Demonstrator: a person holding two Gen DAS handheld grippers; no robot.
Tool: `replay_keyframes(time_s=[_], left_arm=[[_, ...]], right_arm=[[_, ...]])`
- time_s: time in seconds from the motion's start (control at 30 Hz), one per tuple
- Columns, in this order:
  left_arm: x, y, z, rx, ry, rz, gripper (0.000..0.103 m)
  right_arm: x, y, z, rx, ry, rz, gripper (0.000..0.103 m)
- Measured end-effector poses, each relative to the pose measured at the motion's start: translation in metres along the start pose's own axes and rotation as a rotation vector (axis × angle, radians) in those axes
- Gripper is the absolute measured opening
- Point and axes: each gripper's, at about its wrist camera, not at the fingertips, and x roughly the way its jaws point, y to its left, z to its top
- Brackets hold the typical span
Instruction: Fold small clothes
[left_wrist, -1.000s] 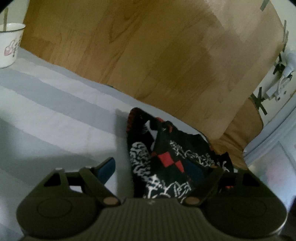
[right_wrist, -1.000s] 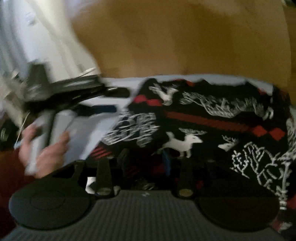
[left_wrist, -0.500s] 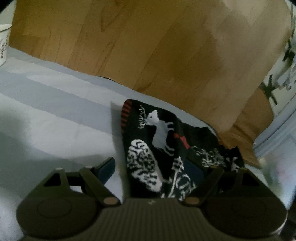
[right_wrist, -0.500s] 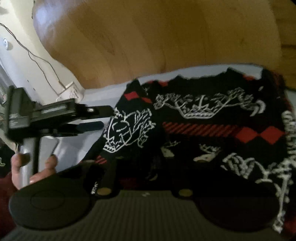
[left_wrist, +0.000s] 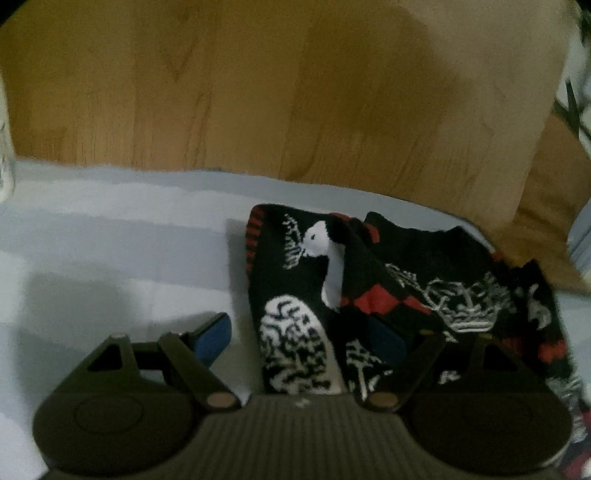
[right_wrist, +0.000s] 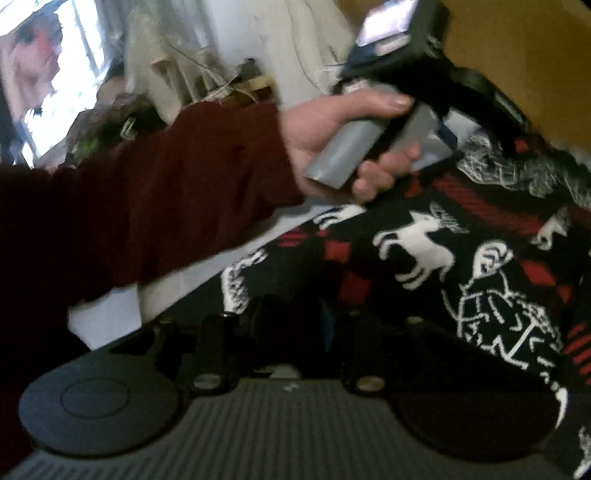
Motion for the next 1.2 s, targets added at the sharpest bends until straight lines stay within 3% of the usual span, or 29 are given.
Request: replay_keyframes(time_s=[0.07,0.13,0.23,0.37,0.53,0.7,0.83,0.9,1.07,1.13,1.2], left_arm=[[-0.015,0.012,0.0,-0.069,-0.008,-0.057,0.079],[-0.037,0.02,-0.003,-0.104,-0.045,-0.082,0.079],[-0.066,0.027,-0.011,-0.134,-0.091,-0.135,0.08],[-0.084,0.022,-0.023,-0.154,-0.099,-0.203,0.08],[-0.077,-0.01,-0.038,-0.078,-0.056,-0.257,0.08],[-0.064,-0.038,-0.044,-0.04,-0.003,-0.307,0.079],[-0.054,-0.085,-0.042,0.085,0.016,-0.359,0.081],[-0.044,-0.109,-0.043,0.152,0.034,-0.365,0.081],[-0.009,-0.152,-0.05,0.252,0.101,-0.324,0.083],[0.004,-0.159,-0.053,0.273,0.114,-0.304,0.072],[0.005,-0.166,-0.057,0.312,0.077,-0.282,0.048]], right_arm=[[-0.014,-0.005,0.001,0.051,-0.037,0.029,0.034],[-0.028,-0.011,-0.001,0.123,-0.055,-0.002,0.035],[-0.034,-0.019,-0.01,0.175,-0.086,-0.06,0.036],[-0.036,-0.024,-0.015,0.235,-0.107,-0.033,0.036],[-0.07,-0.043,-0.029,0.329,-0.216,-0.149,0.036],[-0.124,-0.07,-0.05,0.418,-0.305,-0.368,0.038],[-0.153,-0.085,-0.068,0.475,-0.378,-0.483,0.04],[-0.161,-0.092,-0.078,0.503,-0.398,-0.524,0.04],[-0.16,-0.116,-0.097,0.576,-0.404,-0.509,0.041],[-0.153,-0.123,-0.098,0.587,-0.389,-0.491,0.041],[-0.145,-0.13,-0.098,0.59,-0.369,-0.467,0.041]])
